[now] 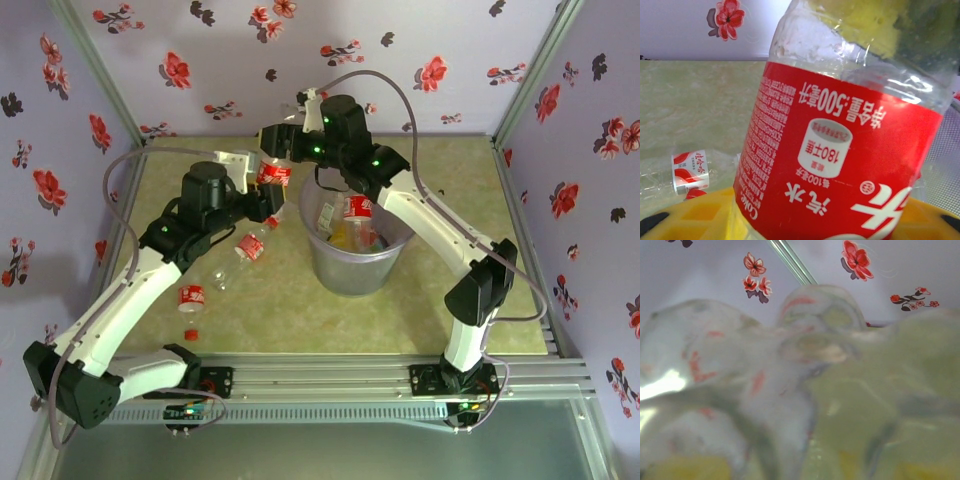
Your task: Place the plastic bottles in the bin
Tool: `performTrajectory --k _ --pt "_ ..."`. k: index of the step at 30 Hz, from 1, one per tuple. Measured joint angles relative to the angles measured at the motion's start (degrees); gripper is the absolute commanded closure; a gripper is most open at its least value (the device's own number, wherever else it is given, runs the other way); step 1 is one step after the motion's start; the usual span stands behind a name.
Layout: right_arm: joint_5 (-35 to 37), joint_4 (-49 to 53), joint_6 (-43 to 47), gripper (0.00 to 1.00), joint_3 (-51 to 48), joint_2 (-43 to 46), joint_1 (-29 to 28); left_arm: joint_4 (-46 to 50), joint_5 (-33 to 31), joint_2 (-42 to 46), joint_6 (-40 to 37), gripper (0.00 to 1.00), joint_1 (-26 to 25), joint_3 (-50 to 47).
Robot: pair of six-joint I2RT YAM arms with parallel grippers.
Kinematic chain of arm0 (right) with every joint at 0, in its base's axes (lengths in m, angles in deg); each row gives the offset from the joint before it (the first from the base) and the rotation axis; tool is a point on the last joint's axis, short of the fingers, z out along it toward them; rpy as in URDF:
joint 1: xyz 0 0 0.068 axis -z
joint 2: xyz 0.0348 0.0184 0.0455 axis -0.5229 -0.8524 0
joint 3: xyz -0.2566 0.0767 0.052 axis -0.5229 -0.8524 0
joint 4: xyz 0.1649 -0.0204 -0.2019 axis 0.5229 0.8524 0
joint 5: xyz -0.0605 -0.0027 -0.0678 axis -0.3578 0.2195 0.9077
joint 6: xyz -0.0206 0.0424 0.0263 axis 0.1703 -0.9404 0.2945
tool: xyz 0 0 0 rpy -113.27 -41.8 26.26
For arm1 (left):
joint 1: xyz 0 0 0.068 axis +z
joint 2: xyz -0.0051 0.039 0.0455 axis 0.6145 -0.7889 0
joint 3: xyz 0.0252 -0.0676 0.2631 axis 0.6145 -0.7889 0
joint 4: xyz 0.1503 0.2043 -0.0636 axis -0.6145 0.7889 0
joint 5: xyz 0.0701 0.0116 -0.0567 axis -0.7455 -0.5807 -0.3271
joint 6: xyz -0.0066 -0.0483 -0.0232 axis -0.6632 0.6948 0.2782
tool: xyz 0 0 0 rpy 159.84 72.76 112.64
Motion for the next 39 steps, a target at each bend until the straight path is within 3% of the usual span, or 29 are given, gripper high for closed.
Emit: performTrajectory --k 6,8,16,27,39 --pt "0.7 2.1 1.0 0.55 1.3 0.0 0.0 -0.4 0.3 0.0 0.0 0.08 -0.4 0.0" --pt "1.2 3.2 1.7 0.56 2.4 0.0 0.3 -1.1 -0.7 0.2 0.3 0.00 -0.3 0.0" --pt "2.4 6.3 4.7 0.59 3.3 3.0 5.2 0.2 -4.2 5.3 0.8 0.00 0.3 -0.7" --pt "5.7 8.5 8.1 0.60 -9.4 22.0 11.7 7.9 -6.5 5.7 3.8 0.02 6.5 -4.7" --pt "3.3 10.3 5.3 0.60 -22.9 22.8 11.4 9.6 -8.9 2.1 5.4 0.03 8.9 -10.1"
